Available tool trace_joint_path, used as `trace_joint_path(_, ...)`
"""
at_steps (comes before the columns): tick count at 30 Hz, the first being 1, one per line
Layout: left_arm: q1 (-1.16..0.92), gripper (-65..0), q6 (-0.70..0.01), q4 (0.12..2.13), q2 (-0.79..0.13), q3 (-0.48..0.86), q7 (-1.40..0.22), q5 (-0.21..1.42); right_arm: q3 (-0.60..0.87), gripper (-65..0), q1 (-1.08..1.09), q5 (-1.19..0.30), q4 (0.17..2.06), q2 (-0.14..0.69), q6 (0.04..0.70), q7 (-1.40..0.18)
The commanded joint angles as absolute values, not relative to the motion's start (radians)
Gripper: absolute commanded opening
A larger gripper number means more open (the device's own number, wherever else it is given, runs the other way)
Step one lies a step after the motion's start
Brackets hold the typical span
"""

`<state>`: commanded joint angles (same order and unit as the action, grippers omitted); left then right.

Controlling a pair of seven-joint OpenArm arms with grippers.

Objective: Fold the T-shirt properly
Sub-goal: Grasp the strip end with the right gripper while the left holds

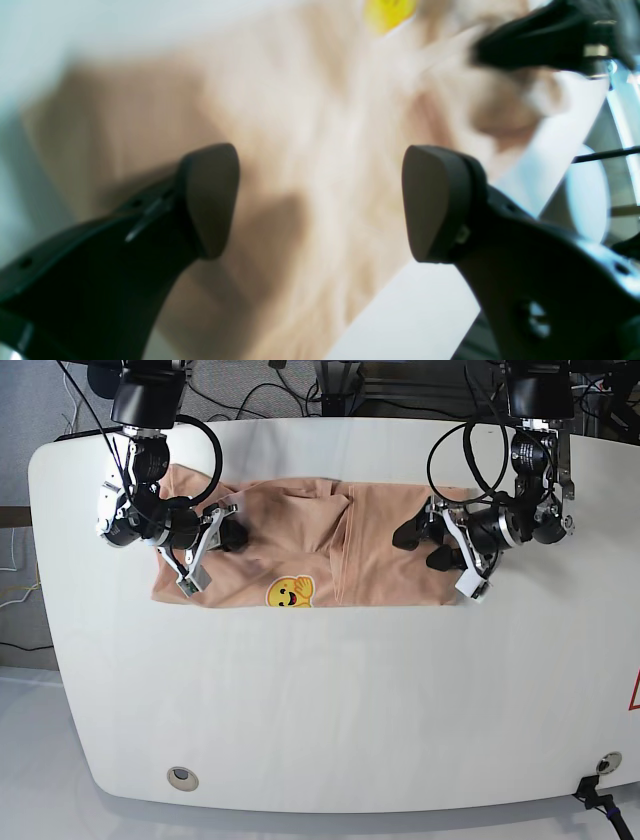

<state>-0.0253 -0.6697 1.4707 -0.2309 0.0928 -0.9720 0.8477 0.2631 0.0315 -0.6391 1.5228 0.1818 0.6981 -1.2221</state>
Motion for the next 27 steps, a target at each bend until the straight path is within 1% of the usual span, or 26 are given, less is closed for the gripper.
trace_joint_path(2, -0.031, -17.0, -0.67, 1.457, -0.231, 0.09, -0.932, 0.848, 0.282, -48.5, 0.038, -0.673, 1.569, 0.183, 0.698, -1.254)
trace_joint_path(5, -0.031, -17.0, -0.67, 1.446, -0.232, 0.067, -0.914, 0.817, 0.367, -41.4, 0.038, -0.719, 1.65, 0.177, 0.698, -1.279)
trace_joint_path(9, -0.031, -17.0, -0.67, 1.448, -0.232, 0.065, -0.914, 0.796, 0.487, -28.8, 0.038, -0.753, 1.669, 0.179, 0.698, -1.279)
trace_joint_path(11, -0.031, -17.0, -0.67, 1.448, -0.232, 0.067, -0.914, 0.796, 0.565, -24.8, 0.033, -0.75, 1.667, 0.183, 0.698, -1.279)
trace_joint_path(15, -0.031, -17.0, -0.67, 1.449, -0.232, 0.067, -0.914, 0.796, 0.708, -23.3, 0.031, -0.748, 1.662, 0.185, 0.698, -1.277)
trace_joint_path(17, -0.031, -17.0, -0.67, 1.449, -0.232, 0.067, -0.914, 0.796, 0.751, -23.3, 0.031, -0.731, 1.658, 0.182, 0.698, -1.277)
trace_joint_path(20, -0.031, -17.0, -0.67, 1.449, -0.232, 0.067, -0.914, 0.797, 0.789, -23.3, 0.038, -0.69, 1.593, 0.179, 0.679, -1.271)
trace_joint_path(27, -0.031, -17.0, -0.67, 1.449, -0.232, 0.067, -0.914, 0.799, 0.808, -23.3, 0.039, -0.685, 1.402, 0.188, 0.68, -1.214)
